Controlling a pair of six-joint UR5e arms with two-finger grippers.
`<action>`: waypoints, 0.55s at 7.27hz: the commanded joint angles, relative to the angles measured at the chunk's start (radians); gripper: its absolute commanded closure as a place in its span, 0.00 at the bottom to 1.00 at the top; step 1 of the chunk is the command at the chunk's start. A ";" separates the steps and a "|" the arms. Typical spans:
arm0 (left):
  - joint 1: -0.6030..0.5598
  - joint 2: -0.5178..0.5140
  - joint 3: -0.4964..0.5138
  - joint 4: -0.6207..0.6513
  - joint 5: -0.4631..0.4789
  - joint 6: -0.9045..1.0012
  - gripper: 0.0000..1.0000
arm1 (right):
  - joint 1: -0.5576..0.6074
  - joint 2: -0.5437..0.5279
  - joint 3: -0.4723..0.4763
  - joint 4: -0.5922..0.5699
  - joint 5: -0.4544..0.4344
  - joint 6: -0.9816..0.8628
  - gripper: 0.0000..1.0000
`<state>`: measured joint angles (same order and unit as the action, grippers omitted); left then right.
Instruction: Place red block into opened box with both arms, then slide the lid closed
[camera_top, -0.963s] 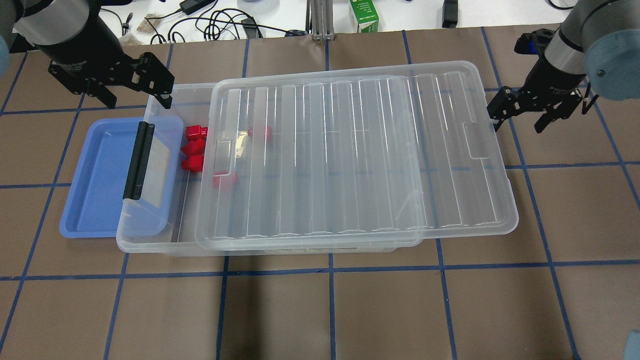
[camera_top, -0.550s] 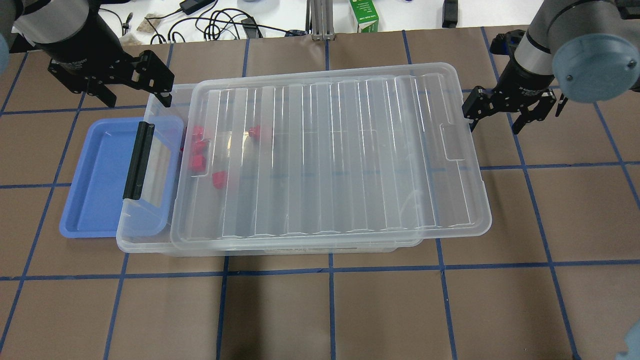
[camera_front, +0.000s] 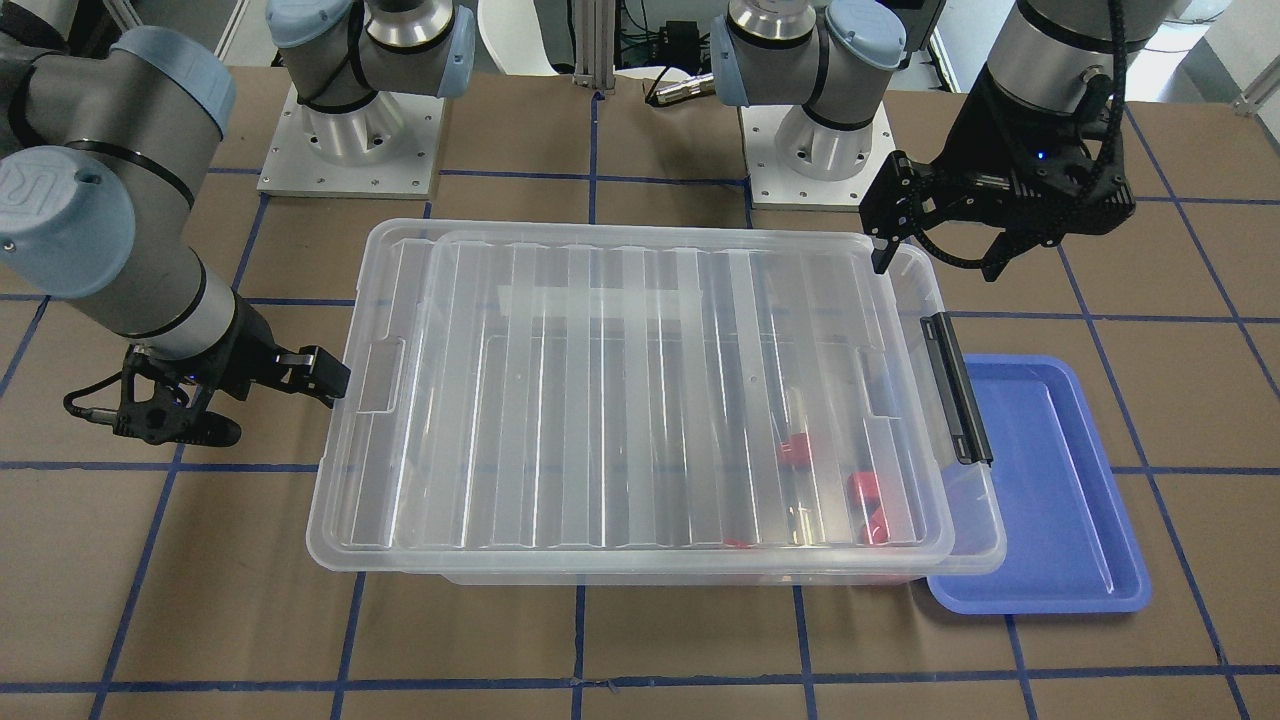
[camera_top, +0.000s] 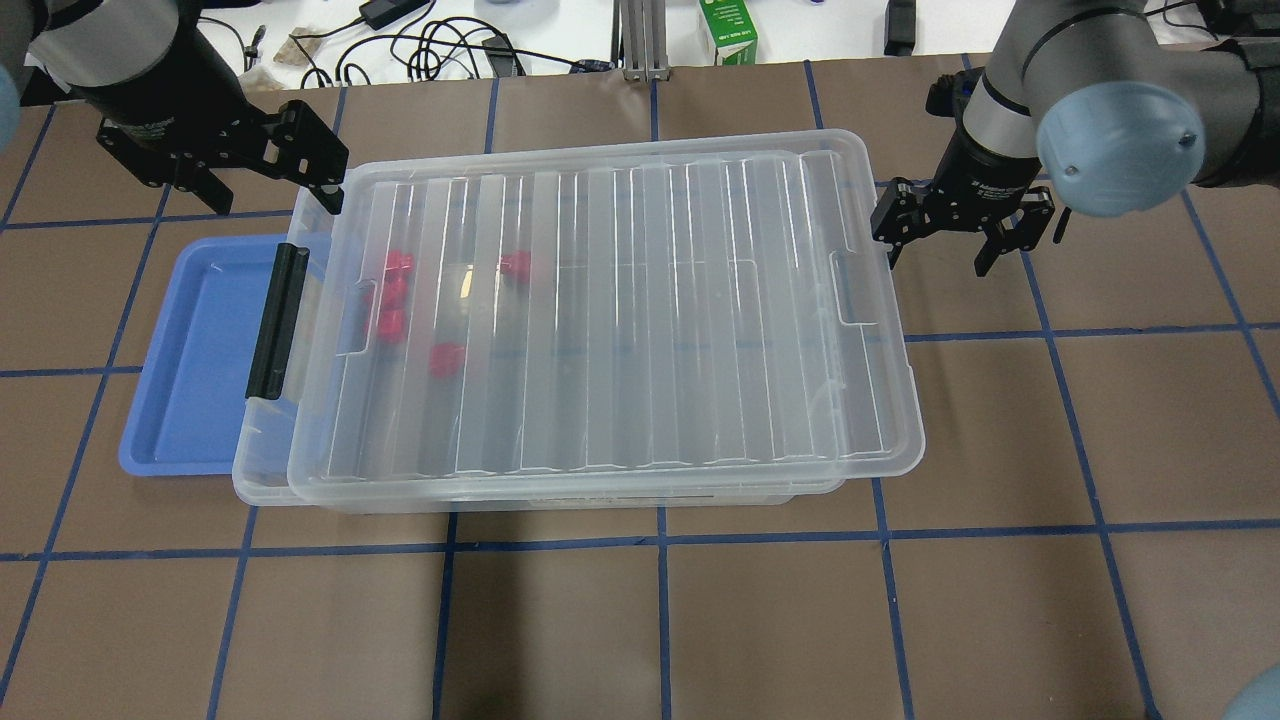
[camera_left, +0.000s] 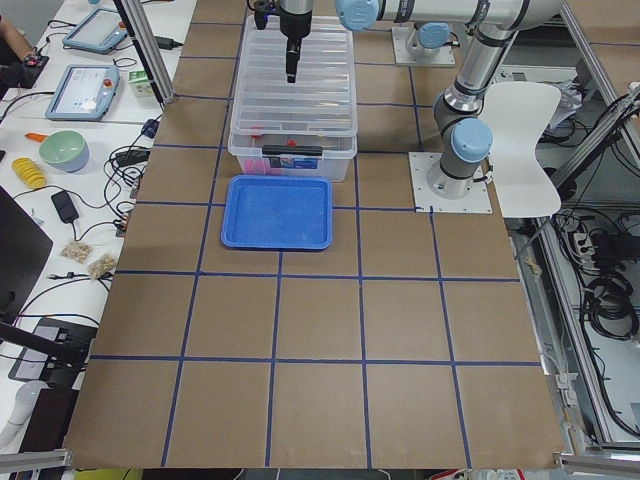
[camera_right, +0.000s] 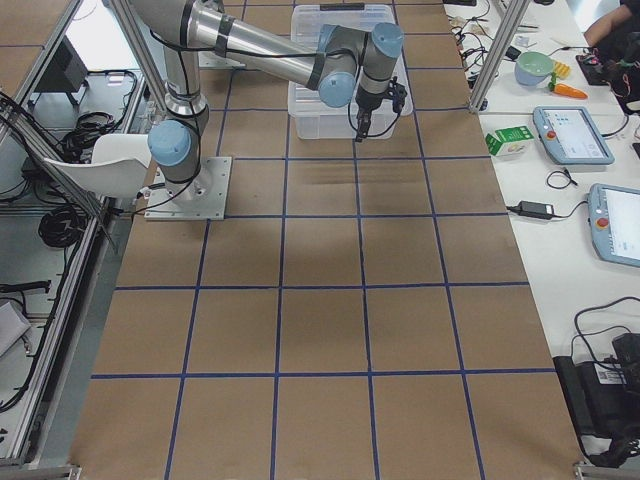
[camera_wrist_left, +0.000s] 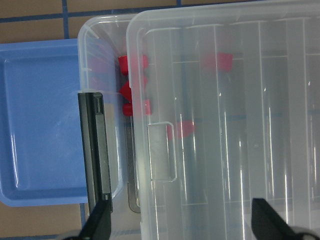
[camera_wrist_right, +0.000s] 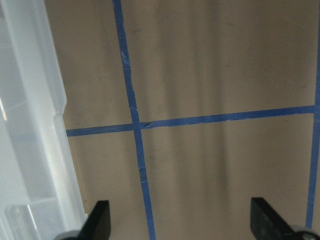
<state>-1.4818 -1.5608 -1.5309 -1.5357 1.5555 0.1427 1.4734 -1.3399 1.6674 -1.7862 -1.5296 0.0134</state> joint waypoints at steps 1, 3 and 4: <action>-0.002 0.001 0.000 0.000 0.000 0.000 0.00 | 0.021 0.002 0.000 -0.007 0.000 0.016 0.00; 0.000 0.001 -0.002 0.000 0.000 0.001 0.00 | 0.027 0.002 -0.005 -0.008 0.000 0.027 0.00; 0.000 0.002 -0.002 -0.001 0.000 0.000 0.00 | 0.024 -0.004 -0.030 -0.015 -0.006 0.020 0.00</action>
<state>-1.4821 -1.5596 -1.5323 -1.5358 1.5555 0.1433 1.4980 -1.3391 1.6579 -1.7957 -1.5304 0.0372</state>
